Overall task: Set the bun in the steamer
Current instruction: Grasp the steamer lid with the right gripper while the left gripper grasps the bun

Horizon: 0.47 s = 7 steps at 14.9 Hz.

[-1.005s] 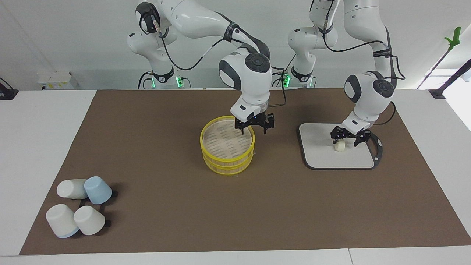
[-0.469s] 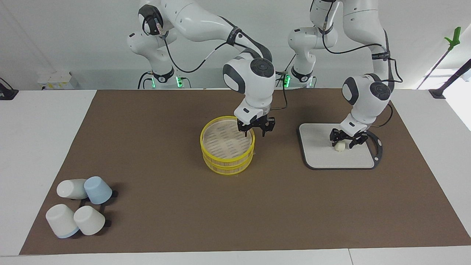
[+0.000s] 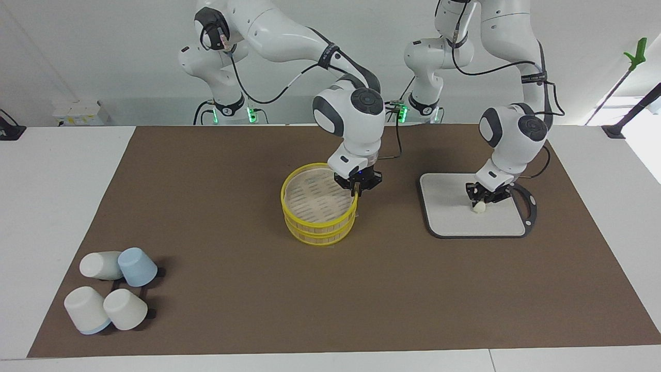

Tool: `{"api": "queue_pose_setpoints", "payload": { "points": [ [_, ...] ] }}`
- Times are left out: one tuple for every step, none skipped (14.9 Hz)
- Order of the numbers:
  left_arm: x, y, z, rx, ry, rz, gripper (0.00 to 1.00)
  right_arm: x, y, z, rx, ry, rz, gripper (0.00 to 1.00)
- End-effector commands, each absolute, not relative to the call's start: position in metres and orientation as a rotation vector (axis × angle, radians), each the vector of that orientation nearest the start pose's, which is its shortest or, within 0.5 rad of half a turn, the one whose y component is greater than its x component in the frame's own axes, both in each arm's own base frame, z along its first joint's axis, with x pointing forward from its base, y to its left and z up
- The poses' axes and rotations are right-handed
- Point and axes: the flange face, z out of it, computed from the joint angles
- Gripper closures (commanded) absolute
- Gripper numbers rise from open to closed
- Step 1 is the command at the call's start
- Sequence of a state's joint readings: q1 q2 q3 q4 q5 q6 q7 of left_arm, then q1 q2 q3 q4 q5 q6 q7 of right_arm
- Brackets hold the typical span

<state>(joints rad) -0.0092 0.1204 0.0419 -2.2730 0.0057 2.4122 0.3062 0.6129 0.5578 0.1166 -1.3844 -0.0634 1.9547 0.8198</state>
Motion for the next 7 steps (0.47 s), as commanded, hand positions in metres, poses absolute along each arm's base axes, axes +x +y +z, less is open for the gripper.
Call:
{"api": "queue_pose_setpoints", "payload": {
  "points": [
    [0.532, 0.015, 0.31, -3.108, 0.438, 0.018, 0.82, 0.544, 0.459, 0.398, -3.151, 0.153, -0.058, 1.0],
    [0.534, 0.015, 0.315, -3.109, 0.438, 0.034, 0.82, 0.55, 0.454, 0.409, -3.17, 0.165, -0.05, 1.0],
    [0.539, 0.016, 0.323, -3.111, 0.436, 0.048, 0.82, 0.56, 0.448, 0.426, -3.172, 0.185, -0.057, 1.0],
    [0.543, 0.017, 0.332, -3.115, 0.432, 0.072, 0.82, 0.571, 0.437, 0.44, -3.166, 0.192, -0.07, 1.0],
    [0.548, 0.016, 0.344, -3.119, 0.432, 0.095, 0.82, 0.587, 0.414, 0.452, -3.158, 0.177, -0.084, 1.0],
    [0.552, 0.014, 0.357, -3.126, 0.406, 0.121, 0.81, 0.602, 0.388, 0.462, -3.148, 0.117, -0.09, 1.0],
    [0.559, 0.007, 0.373, -3.136, 0.348, 0.135, 0.81, 0.614, 0.367, 0.47, -3.143, 0.065, -0.101, 1.0]
  ]
}}
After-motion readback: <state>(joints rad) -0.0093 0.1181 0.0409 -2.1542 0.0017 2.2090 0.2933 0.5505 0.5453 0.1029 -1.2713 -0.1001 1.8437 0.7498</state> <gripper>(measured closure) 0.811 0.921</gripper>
